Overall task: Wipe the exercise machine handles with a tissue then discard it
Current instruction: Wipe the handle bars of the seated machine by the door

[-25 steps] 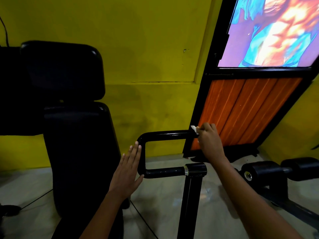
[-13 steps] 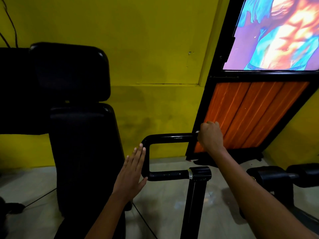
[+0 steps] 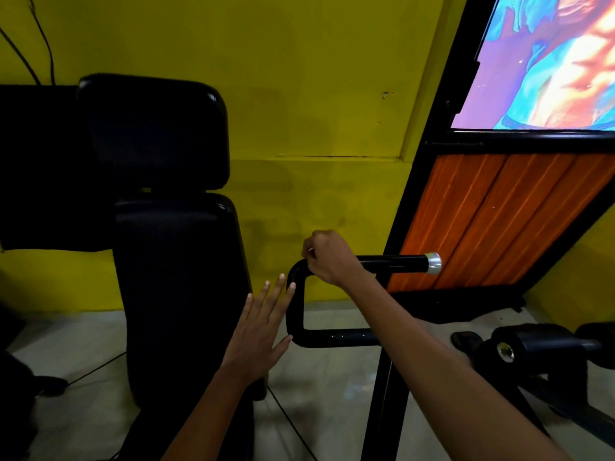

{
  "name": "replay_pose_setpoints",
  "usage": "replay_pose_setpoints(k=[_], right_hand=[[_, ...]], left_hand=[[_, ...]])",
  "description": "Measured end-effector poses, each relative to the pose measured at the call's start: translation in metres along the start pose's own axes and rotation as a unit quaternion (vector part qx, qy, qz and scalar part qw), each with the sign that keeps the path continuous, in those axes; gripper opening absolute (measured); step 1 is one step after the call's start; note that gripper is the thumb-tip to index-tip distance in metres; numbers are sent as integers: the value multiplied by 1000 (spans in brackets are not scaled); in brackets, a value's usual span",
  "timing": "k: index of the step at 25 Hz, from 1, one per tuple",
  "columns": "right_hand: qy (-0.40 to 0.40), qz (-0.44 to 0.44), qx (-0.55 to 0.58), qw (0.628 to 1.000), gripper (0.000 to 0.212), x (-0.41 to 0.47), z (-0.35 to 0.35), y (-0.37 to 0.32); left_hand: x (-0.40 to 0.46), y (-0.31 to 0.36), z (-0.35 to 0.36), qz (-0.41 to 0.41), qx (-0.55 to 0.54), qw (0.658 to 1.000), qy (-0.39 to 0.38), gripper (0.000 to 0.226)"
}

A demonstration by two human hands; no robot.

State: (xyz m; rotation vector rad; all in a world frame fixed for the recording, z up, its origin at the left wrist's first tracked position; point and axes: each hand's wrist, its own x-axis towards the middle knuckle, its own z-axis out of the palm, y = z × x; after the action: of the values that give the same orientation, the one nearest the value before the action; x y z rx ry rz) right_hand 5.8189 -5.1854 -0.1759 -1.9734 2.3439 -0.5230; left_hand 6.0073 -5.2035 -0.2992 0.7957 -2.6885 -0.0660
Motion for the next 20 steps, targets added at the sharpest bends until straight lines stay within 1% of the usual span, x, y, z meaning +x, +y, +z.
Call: replay_pose_setpoints(k=[6, 7, 9, 11, 12, 17, 20], right_hand=[[-54, -25, 16, 998, 24, 4, -6, 2], [-59, -31, 16, 998, 25, 5, -5, -1], [-68, -43, 9, 997, 28, 6, -2, -2], [-74, -45, 4, 996, 26, 7, 0, 2], [-74, -47, 0, 996, 26, 7, -1, 3], [-51, -75, -27, 996, 24, 6, 1, 1], [-48, -85, -33, 995, 23, 5, 0, 6]], left_hand=[[2, -4, 2, 18, -18, 1000, -1, 94], [3, -9, 1, 20, -20, 1000, 4, 97], [9, -30, -6, 2, -23, 1000, 15, 109], [24, -62, -15, -21, 2, 999, 27, 119], [33, -79, -22, -28, 26, 999, 33, 120], [74, -142, -38, -33, 138, 989, 38, 121], [88, -160, -34, -36, 146, 987, 63, 120]])
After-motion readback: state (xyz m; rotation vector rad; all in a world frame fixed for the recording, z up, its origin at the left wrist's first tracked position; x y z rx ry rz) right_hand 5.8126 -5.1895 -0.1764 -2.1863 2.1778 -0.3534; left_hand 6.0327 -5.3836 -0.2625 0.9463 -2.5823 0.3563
